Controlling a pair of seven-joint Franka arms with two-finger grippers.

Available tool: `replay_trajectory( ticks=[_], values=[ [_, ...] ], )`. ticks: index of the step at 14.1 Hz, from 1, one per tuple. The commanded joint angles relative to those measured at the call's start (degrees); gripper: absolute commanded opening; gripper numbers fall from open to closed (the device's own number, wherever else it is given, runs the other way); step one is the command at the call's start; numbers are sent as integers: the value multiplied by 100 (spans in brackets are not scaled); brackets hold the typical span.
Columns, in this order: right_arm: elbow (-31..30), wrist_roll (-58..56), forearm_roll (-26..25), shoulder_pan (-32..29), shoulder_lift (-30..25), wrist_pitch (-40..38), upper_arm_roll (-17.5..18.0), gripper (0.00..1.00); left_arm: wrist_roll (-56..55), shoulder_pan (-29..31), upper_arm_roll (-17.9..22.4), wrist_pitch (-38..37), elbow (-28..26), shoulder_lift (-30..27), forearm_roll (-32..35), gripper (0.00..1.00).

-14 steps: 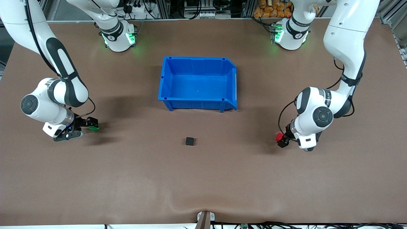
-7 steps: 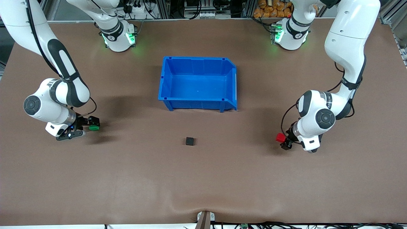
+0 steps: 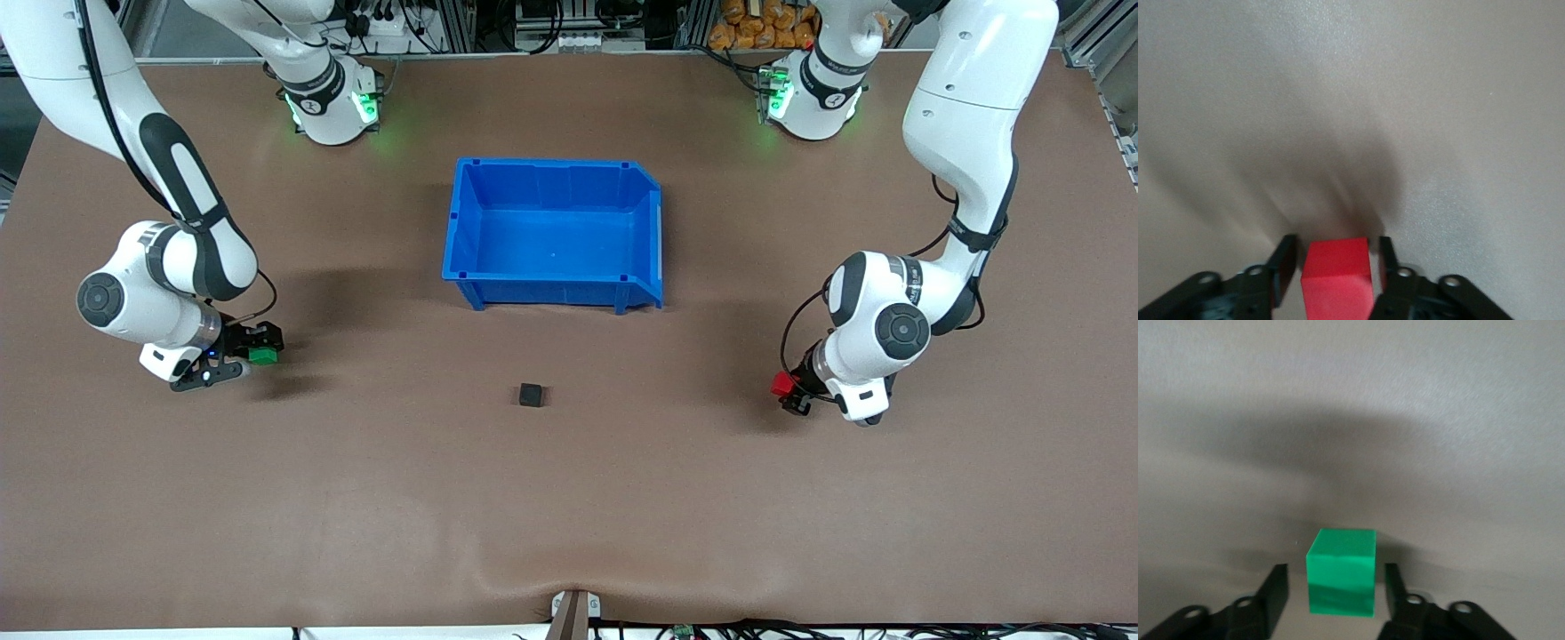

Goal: Attach green and red cubes to black cube
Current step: 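Grasp the green cube with the right gripper while the left gripper grasps the red cube, then carry the red cube with the left gripper against the black cube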

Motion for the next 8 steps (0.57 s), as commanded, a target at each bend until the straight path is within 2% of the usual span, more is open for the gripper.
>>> replay_trajectory(
  ticks=[1,3,8],
  values=[
    [39,-272,-66,0,-45,-219,6,0,-522,-10,-137,1,49,-85,7,0],
    [48,-449,-66,0,-54,-228,6,0,-988,-10,-392,1,101,-173,7,0],
    [372,-1449,-66,-44,-63,-351,-12,0,-2289,-62,-937,-8,698,-77,7,0]
  ],
)
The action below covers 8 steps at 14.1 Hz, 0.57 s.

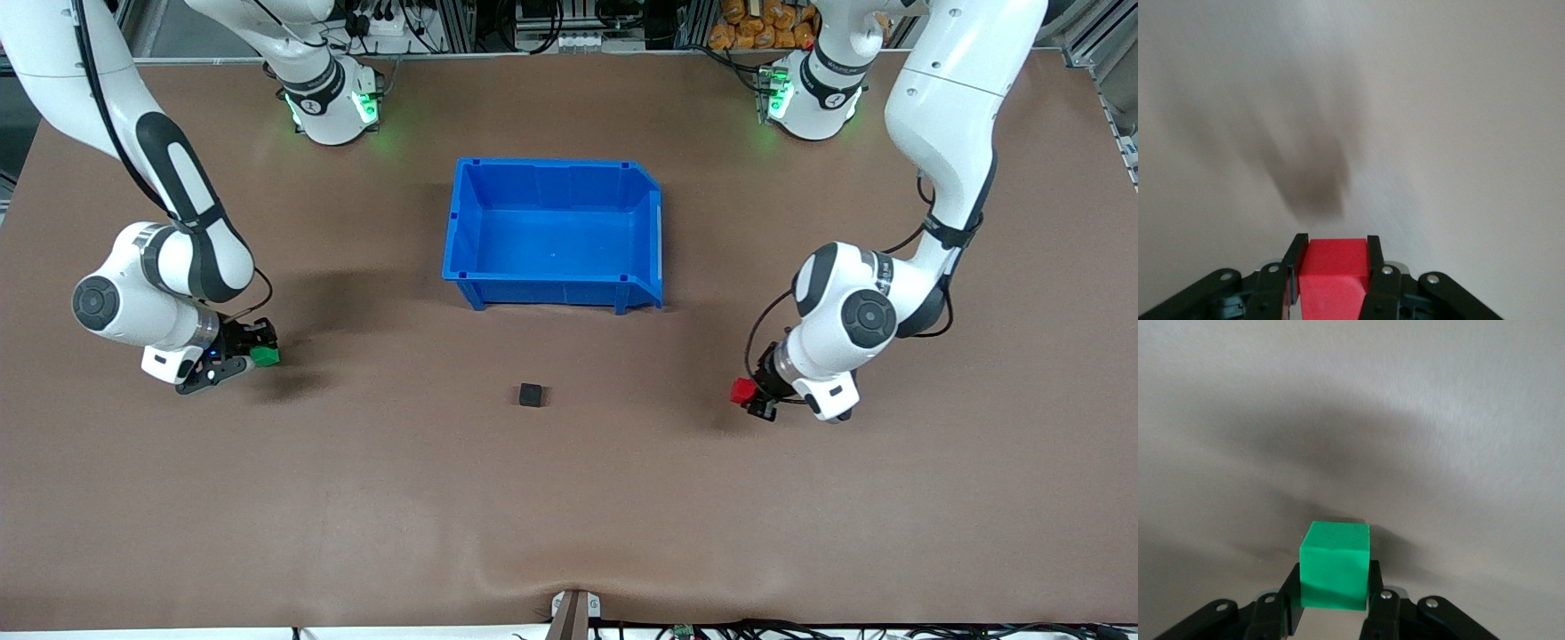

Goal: Attach green and red cubes to black cube
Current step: 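Carry the red cube with the left gripper against the black cube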

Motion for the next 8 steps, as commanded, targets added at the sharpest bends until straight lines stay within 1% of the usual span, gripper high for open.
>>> replay_trajectory(
  ticks=[1,4,6,8],
  values=[
    [267,-581,-81,-50,-51,-288,-3,0,-650,-98,-183,-21,344,66,8,0],
    [645,-1204,-317,-41,-51,-639,-3,0,-1257,-537,-193,-21,922,355,-132,0],
    [1013,-1914,-563,-15,-42,-955,6,0,-1757,-967,-184,-21,1572,767,-246,0],
    [1374,-2740,-617,37,-25,-1254,32,0,-2119,-1354,-123,-21,2336,1268,-230,0]
  ],
)
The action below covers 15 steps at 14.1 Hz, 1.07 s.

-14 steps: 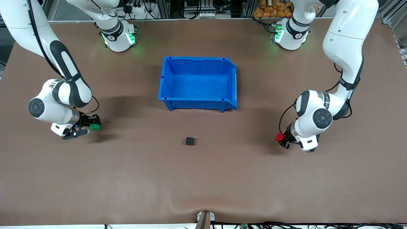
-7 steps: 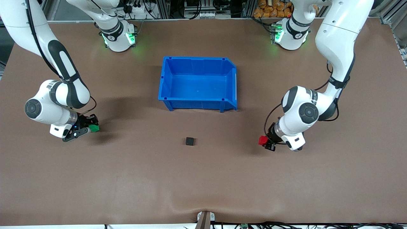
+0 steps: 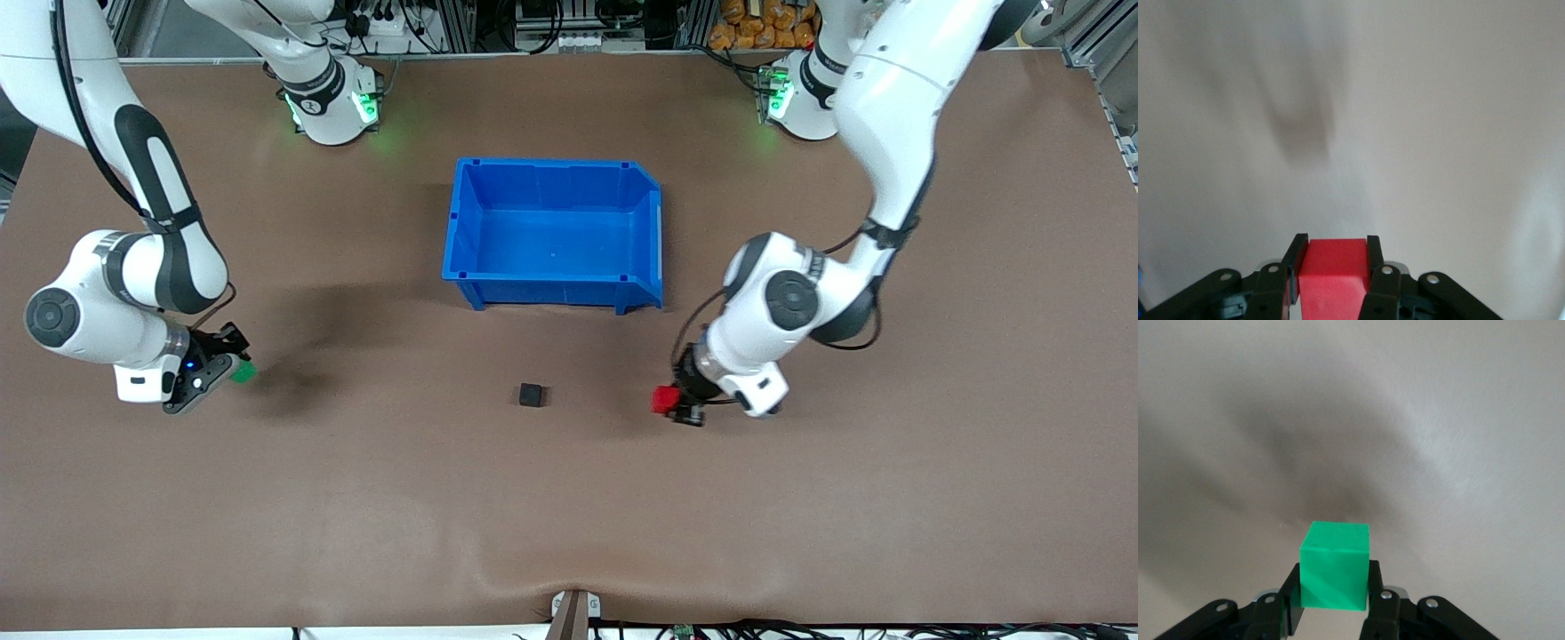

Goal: Attach green and red cubes to black cube
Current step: 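Carry the red cube with the left gripper against the black cube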

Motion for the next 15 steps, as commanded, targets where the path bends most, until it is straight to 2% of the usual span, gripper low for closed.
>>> replay_trajectory(
  ticks=[1,3,6,7,9,11,15],
  values=[
    [478,-1042,-163,103,7,-438,37,0,-316,-452,92,-5,1183,850,-89,0],
    [540,-1414,-137,261,25,-466,54,0,-317,-759,118,39,1622,1175,-89,0],
    [540,-1372,-41,656,25,-614,72,0,-413,-1304,451,48,2081,1606,-107,0],
    [514,-1345,55,875,25,-702,81,0,-518,-1428,495,48,2117,1694,-98,0],
    [505,-1101,301,1201,25,-826,81,0,-869,-1752,828,126,2169,1800,-98,0],
    [514,-714,329,1552,25,-809,81,0,-923,-2043,1101,144,2239,1941,-107,0],
    [619,-151,338,2185,42,-660,81,0,-1099,-2096,1120,363,2424,2108,-107,0]
  ],
)
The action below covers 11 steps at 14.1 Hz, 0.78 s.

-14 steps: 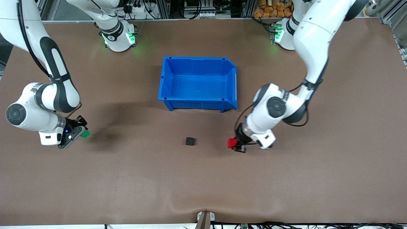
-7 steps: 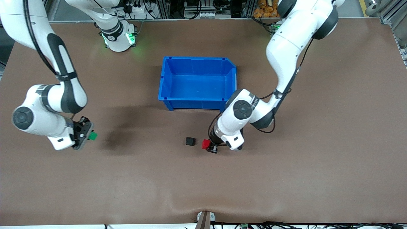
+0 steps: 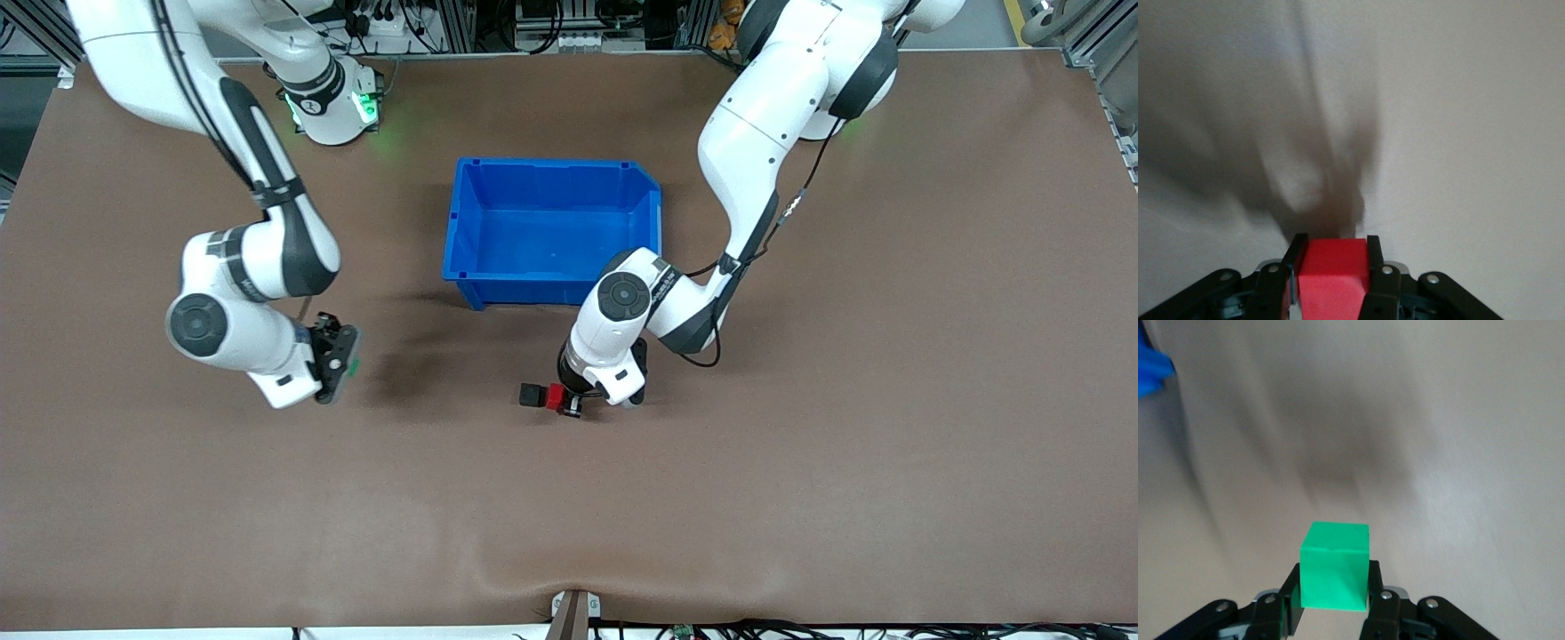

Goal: Attach green and red cubes to black cube
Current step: 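Carry the red cube with the left gripper against the black cube, then carry the green cube toward the black cube while the left gripper releases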

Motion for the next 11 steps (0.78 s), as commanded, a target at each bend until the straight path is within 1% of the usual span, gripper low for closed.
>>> replay_trajectory(
  ticks=[1,3,6,8,11],
  values=[
    [179,274,71,312,65,102,-42,0,-90,-213,115,173,321,266,-100,0],
    [372,275,62,435,258,173,-42,0,-98,-258,115,218,426,363,-100,0],
    [558,283,71,541,408,182,-42,0,-133,-249,133,130,392,329,-100,0],
    [706,275,71,593,540,182,-33,0,-239,-249,133,-281,365,311,-100,0],
    [1031,283,88,769,794,190,-33,0,-467,-249,124,-441,365,293,-109,0]
  ],
)
